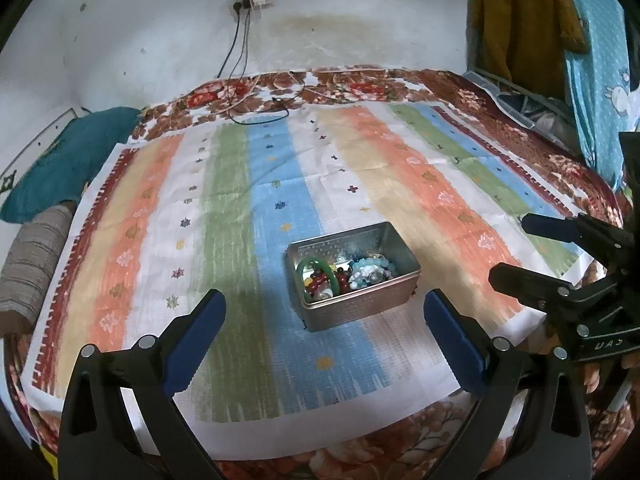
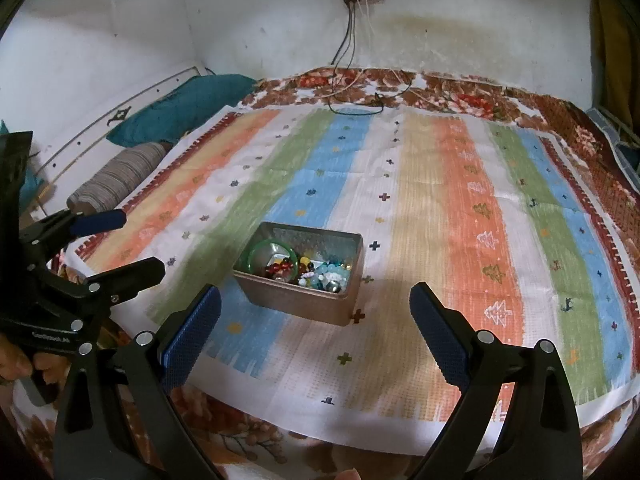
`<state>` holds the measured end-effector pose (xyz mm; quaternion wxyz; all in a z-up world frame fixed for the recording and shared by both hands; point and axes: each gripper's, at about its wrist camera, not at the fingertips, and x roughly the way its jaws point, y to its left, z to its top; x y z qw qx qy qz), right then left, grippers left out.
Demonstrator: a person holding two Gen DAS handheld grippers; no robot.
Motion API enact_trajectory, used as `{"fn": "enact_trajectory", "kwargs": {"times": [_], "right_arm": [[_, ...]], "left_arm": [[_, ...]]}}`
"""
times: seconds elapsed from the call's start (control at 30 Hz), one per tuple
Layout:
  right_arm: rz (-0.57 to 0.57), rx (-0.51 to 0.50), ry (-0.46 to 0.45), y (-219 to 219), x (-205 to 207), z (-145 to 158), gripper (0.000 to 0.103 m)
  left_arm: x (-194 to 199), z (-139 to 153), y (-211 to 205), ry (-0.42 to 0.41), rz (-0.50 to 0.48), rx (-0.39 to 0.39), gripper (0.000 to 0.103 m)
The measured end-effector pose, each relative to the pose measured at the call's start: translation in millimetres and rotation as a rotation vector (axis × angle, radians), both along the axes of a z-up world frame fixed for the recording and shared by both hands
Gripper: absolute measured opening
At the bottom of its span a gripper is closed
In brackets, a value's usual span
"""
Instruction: Organize jewelry
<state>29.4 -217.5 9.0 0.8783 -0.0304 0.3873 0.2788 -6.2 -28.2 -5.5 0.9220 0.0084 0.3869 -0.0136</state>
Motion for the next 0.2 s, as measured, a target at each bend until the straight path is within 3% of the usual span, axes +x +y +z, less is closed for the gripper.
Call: {"fn": "enact_trajectory", "kwargs": {"times": [0.2], "right_arm": [[0.003,0.006,0.004,-1.3,1.3,-0.2,0.096]], "left_arm": [[0.8,-0.9,0.3,0.005,-0.006,0.002,0.097]]}}
